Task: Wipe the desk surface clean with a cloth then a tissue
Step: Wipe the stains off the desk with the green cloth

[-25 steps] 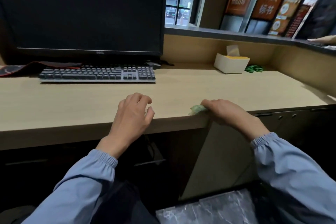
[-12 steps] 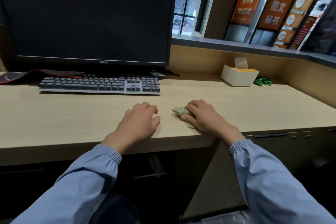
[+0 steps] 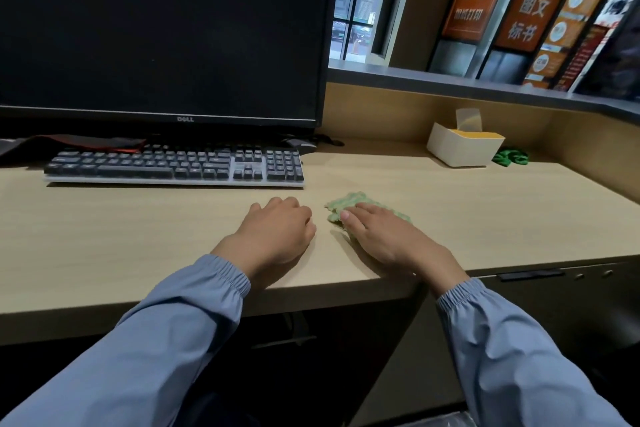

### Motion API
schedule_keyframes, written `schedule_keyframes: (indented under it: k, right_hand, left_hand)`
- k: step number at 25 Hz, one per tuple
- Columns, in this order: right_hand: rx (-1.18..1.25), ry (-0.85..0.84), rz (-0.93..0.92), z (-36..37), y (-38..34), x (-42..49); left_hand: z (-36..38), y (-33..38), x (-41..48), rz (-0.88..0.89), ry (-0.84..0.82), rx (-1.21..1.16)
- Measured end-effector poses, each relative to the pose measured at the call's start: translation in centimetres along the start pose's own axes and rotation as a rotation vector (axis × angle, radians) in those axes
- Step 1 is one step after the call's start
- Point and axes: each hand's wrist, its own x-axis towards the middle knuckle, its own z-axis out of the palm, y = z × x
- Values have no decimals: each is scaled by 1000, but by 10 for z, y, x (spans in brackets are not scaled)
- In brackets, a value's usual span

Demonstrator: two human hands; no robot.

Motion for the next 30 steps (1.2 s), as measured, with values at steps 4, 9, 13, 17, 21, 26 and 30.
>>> schedule_keyframes:
  k: [4, 9, 13, 17, 21, 26, 30]
  right_hand:
    - [-13, -148, 65, 1, 22, 61]
    - [-86, -187, 192, -4, 20, 133]
    - [-51, -165, 265, -5, 17, 169]
    - [5, -139, 458, -4, -4, 202]
    - [186, -73, 535, -11, -20, 216]
    - [303, 30, 502, -16, -14, 219]
    - [414, 233, 281, -17, -30, 175]
  left_hand:
    - [-5, -2, 28, 34, -41, 36]
    - [-11, -1, 63, 73, -104, 30]
    - [-11, -6, 78, 83, -119, 42]
    - [-14, -17, 87, 69, -71, -30]
    - [-19, -28, 87, 51, 42, -59]
    - [-28, -45, 70, 37, 109, -94]
    - [-33, -61, 48, 31, 189, -156]
